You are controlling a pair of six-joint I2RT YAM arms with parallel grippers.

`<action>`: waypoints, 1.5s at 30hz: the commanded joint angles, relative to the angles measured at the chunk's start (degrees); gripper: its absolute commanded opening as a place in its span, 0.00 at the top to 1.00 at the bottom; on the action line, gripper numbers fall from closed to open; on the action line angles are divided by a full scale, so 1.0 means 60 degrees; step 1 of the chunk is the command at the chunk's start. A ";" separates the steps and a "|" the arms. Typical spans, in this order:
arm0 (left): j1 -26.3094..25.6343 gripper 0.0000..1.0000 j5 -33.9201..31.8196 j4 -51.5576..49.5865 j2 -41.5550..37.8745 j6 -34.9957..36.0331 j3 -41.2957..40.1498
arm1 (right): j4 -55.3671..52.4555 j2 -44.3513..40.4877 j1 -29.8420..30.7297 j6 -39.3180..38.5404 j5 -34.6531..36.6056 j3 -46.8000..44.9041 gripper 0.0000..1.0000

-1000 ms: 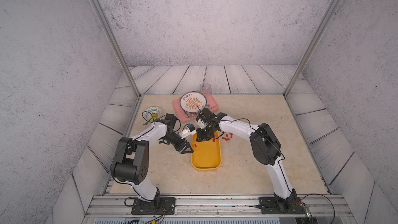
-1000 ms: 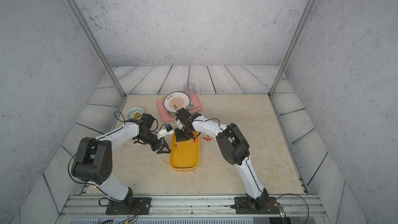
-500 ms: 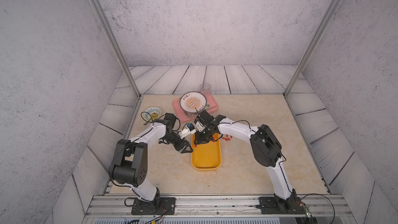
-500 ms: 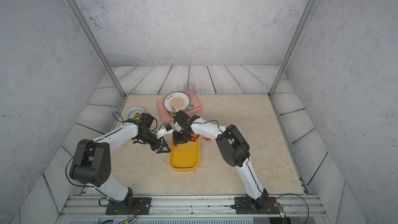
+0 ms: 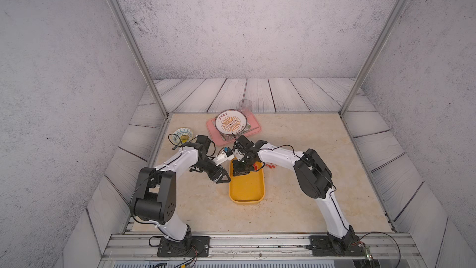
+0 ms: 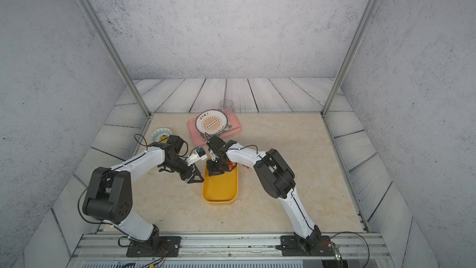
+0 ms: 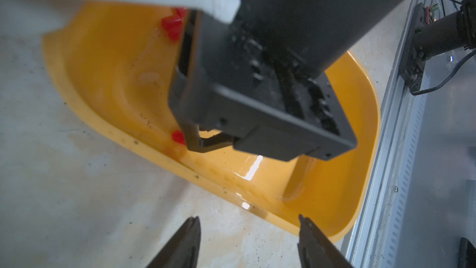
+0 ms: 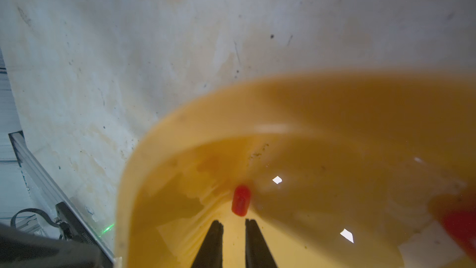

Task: Take the screw protection sleeves out of the storage box
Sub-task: Pick up the screw protection sleeve from the storage box.

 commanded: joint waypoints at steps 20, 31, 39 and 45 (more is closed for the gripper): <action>-0.0054 0.35 -0.0168 -0.0109 -0.0308 0.0032 -0.0121 | -0.0295 0.0770 0.0173 0.0185 0.1262 0.0094 0.81; -0.0052 0.35 -0.0261 -0.0119 -0.0424 -0.0004 -0.0162 | -0.0590 0.0497 0.0144 -0.0140 0.1557 0.0399 0.92; 0.0003 0.35 -0.0352 -0.0101 -0.0514 -0.0059 -0.0146 | -0.0237 0.0055 -0.0130 -0.0659 0.0427 0.0480 0.94; 0.0151 0.35 -0.0062 -0.0107 -0.0584 -0.0068 -0.0110 | -0.0334 -0.0387 -0.0259 -0.1292 0.0020 0.0305 0.95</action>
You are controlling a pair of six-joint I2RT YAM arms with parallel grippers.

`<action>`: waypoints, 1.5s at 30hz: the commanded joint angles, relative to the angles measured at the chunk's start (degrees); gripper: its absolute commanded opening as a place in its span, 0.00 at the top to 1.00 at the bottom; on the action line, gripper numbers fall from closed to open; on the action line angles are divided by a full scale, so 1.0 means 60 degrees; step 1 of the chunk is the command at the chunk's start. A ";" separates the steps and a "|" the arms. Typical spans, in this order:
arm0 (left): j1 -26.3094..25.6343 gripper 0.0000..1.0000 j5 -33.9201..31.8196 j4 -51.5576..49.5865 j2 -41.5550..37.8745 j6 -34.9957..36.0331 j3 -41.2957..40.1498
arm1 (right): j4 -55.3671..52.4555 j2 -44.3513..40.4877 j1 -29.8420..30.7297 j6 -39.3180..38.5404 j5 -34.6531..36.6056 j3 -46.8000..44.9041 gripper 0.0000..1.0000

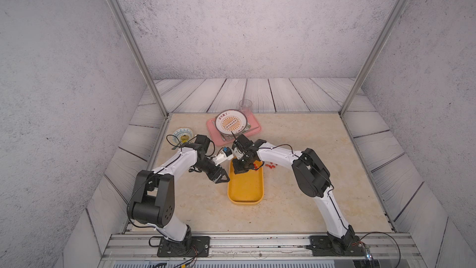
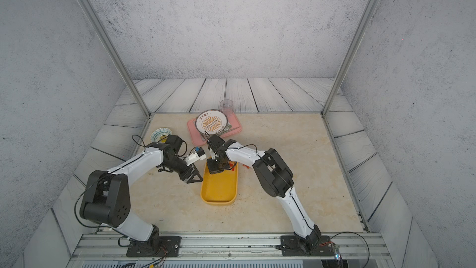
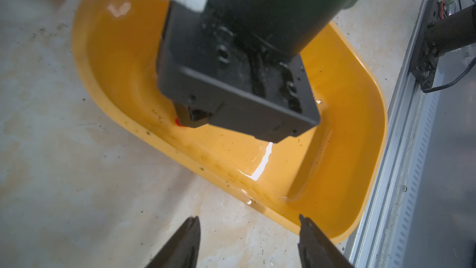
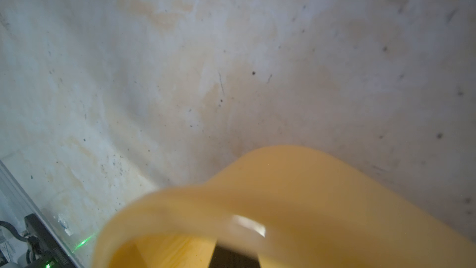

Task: Take the screw protection sleeves out of the storage box
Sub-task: Pick up the screw protection sleeve from the storage box, then place the screw protection sleeve at the center of the board.

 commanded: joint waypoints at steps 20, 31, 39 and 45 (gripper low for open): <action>-0.0316 0.35 0.1342 -0.0370 -0.1207 0.0797 0.0578 | -0.1372 -0.4104 -0.2067 -0.4190 -0.1915 -0.1873 0.96; -0.1342 0.35 0.0601 0.0249 -0.0555 -0.0103 0.1114 | -0.0571 -0.5239 -0.3796 -0.5548 -0.0096 -0.4382 0.95; -0.1737 0.35 0.0342 0.0309 -0.0543 -0.0310 0.1164 | -0.0171 -0.3845 -0.3820 -0.5325 0.0850 -0.4161 0.94; -0.1767 0.35 0.0236 0.0374 -0.0603 -0.0310 0.1101 | -0.0077 -0.2919 -0.3813 -0.5248 0.1145 -0.3670 0.94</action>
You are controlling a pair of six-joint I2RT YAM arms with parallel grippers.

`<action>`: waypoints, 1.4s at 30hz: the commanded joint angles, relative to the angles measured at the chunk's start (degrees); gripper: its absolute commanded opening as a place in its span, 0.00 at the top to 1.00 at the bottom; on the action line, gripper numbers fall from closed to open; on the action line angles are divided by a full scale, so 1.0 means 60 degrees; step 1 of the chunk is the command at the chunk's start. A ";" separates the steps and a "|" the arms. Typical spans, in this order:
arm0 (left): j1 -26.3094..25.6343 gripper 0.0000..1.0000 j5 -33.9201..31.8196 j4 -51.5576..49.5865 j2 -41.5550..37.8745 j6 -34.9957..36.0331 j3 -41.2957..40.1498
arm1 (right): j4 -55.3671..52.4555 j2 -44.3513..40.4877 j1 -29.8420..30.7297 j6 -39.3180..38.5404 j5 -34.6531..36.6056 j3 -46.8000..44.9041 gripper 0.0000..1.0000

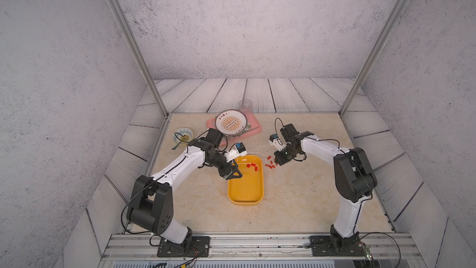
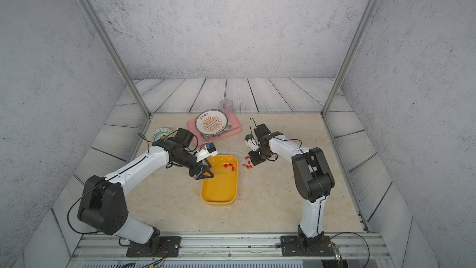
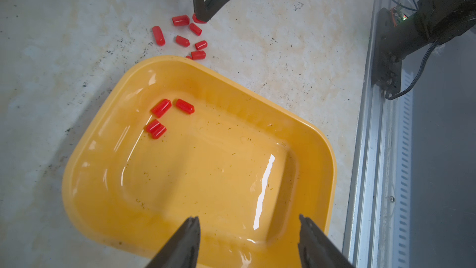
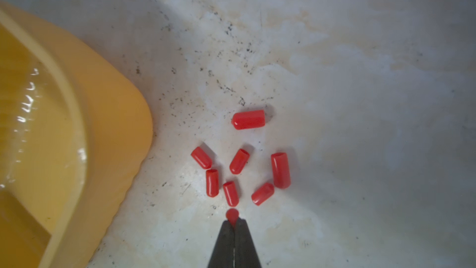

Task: Take the screw protection sleeves out of the storage box
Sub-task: Place the screw protection sleeve at the center of the board.

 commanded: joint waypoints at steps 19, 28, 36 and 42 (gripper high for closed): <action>-0.0291 0.35 -0.0729 -0.0079 -0.0065 -0.0144 0.0008 | -0.0436 0.0879 0.0001 -0.0058 0.0084 0.1060 0.78; -0.1731 0.37 -0.2591 0.0334 0.0282 0.0378 0.0041 | -0.0832 -0.0556 -0.0094 -0.1209 -0.0586 0.0716 0.67; -0.2657 0.46 -0.4626 0.1361 0.1247 0.1727 0.0454 | 0.0046 -0.2631 -0.0832 -0.1423 -0.1301 -0.0702 0.25; -0.2659 0.51 -0.4524 0.1307 0.2293 0.1860 0.1283 | 0.0226 -0.3465 -0.1646 -0.1696 -0.2754 -0.1206 0.15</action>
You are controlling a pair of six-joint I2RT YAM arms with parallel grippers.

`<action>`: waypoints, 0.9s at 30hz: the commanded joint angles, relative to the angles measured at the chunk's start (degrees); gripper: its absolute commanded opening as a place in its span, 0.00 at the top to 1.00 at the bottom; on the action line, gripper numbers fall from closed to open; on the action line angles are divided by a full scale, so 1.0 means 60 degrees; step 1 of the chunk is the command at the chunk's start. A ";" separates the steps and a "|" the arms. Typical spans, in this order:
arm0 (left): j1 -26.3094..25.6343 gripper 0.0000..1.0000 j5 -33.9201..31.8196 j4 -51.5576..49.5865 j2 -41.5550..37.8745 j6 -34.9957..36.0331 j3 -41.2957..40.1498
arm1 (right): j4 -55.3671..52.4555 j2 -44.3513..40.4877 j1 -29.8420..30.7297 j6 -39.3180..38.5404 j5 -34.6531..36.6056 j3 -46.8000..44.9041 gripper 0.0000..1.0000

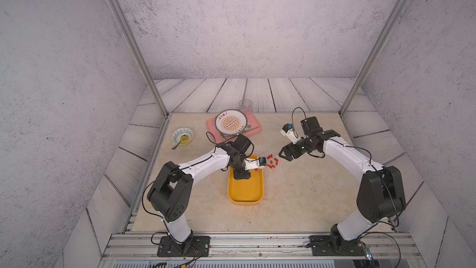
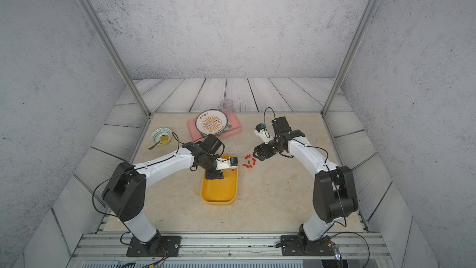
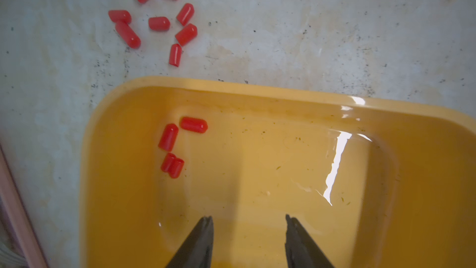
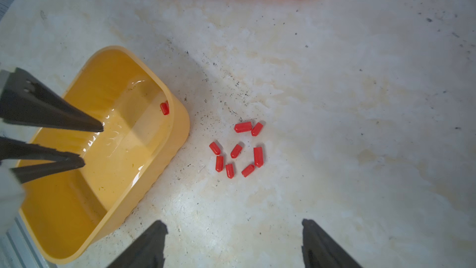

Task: Take the screw protection sleeves out of the storage box
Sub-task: Place the screw protection sleeve at the center of the board, then pick up the screw protection sleeve from the storage box.

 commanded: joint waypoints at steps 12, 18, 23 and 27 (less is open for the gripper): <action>-0.0025 0.53 0.0949 0.0674 0.1442 0.0458 0.0651 | 0.0611 -0.1058 -0.0184 -0.1267 -0.2016 -0.1060 0.15; -0.0024 0.56 0.1172 0.0906 0.1731 0.0737 0.0646 | 0.1029 -0.1539 -0.0181 -0.2564 -0.2800 -0.1810 0.14; 0.0017 0.57 0.0999 0.0794 0.1999 0.0940 0.0865 | 0.1078 -0.1791 -0.0107 -0.4291 -0.2880 -0.2356 0.14; 0.0063 0.57 0.0834 0.1200 0.2076 0.0794 0.0753 | 0.1562 -0.1848 -0.0086 -0.4246 -0.2615 -0.2670 0.14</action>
